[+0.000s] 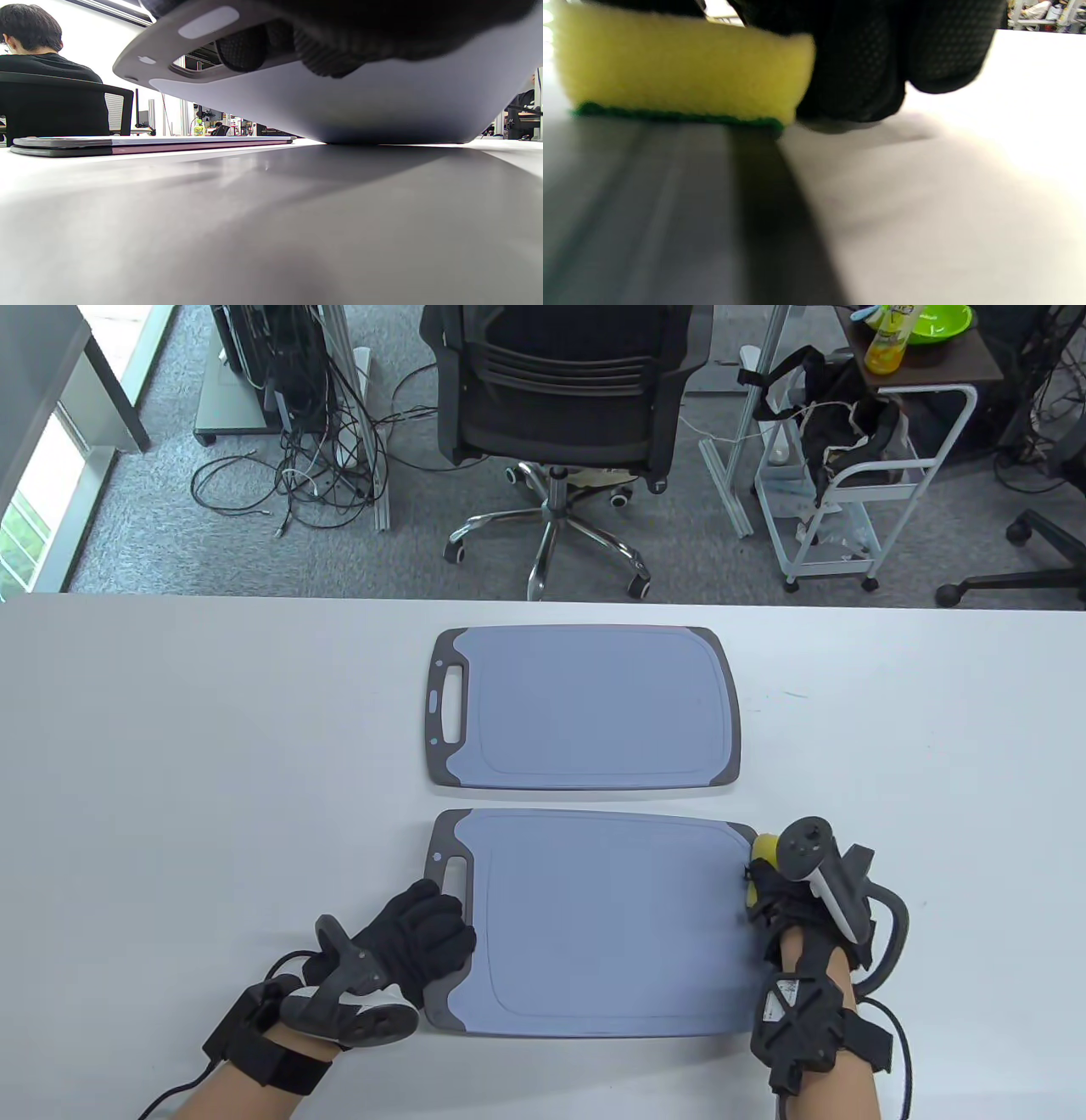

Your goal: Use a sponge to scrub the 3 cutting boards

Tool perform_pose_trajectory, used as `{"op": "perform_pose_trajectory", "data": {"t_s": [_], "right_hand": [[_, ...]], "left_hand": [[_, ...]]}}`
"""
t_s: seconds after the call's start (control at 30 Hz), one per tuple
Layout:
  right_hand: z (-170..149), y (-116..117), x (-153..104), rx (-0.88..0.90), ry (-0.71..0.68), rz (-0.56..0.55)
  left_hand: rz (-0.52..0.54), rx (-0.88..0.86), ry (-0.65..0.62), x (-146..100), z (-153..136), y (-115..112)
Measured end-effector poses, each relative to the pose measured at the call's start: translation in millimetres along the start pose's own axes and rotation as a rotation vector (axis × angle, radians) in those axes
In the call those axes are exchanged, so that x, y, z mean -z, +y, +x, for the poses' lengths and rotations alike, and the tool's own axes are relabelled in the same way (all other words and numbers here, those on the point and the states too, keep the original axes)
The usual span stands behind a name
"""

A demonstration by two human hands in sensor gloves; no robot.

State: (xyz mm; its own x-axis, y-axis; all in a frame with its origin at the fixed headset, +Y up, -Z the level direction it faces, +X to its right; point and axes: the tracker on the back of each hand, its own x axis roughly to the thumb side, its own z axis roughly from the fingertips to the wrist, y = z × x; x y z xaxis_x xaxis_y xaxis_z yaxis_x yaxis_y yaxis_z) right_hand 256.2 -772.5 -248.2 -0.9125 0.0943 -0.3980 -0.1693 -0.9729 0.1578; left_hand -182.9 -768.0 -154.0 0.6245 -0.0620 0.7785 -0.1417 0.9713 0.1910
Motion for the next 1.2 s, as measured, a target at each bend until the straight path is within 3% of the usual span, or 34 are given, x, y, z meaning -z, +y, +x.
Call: {"op": "perform_pose_trajectory", "data": {"t_s": [0.07,0.1,0.23,0.33,0.47,0.53,0.6,0.73,0.83,0.9,1.0,1.13,1.2], "right_hand": [[33.7,-0.9,-12.0,-0.092,-0.126,-0.031],[53.7,-0.5,-17.9,-0.093,-0.257,-0.012],[175.5,7.9,-97.9,-0.06,-0.722,-0.011],[217.7,10.9,-134.5,-0.173,-0.89,-0.072],[202.7,8.8,-123.5,-0.128,-0.785,-0.044],[170.4,7.2,-104.3,-0.149,-0.661,-0.048],[111.0,6.8,-74.2,-0.162,-0.462,-0.066],[23.9,3.8,-39.9,-0.072,-0.127,-0.025],[-4.4,3.5,-31.7,-0.062,-0.001,0.011],[8.3,3.5,-35.4,-0.055,-0.028,-0.02],[66.6,2.0,-55.8,-0.11,-0.299,-0.007],[172.6,10.4,-127.1,-0.093,-0.74,-0.017],[208.3,13.9,-163.4,-0.162,-0.923,-0.062]], "left_hand": [[0.002,0.002,0.0,-0.1,0.1,0.2],[0.004,0.001,0.0,0.2,0.2,0.4],[0.004,0.006,0.001,0.4,0.5,1.1],[0.002,0.008,0.002,0.5,0.5,1.1],[0.0,0.011,0.004,0.9,0.9,1.3],[-0.002,0.014,0.003,1.2,1.0,1.4],[-0.007,0.008,0.004,1.7,0.4,1.0],[-0.007,0.012,0.002,1.9,1.1,1.1],[-0.011,0.005,0.003,2.4,0.5,0.9],[-0.01,0.007,0.003,2.5,0.7,1.1],[-0.009,0.009,0.001,2.7,1.0,1.2],[-0.007,0.016,-0.002,2.4,1.9,1.6],[-0.004,0.018,-0.004,2.3,2.3,1.8]]}}
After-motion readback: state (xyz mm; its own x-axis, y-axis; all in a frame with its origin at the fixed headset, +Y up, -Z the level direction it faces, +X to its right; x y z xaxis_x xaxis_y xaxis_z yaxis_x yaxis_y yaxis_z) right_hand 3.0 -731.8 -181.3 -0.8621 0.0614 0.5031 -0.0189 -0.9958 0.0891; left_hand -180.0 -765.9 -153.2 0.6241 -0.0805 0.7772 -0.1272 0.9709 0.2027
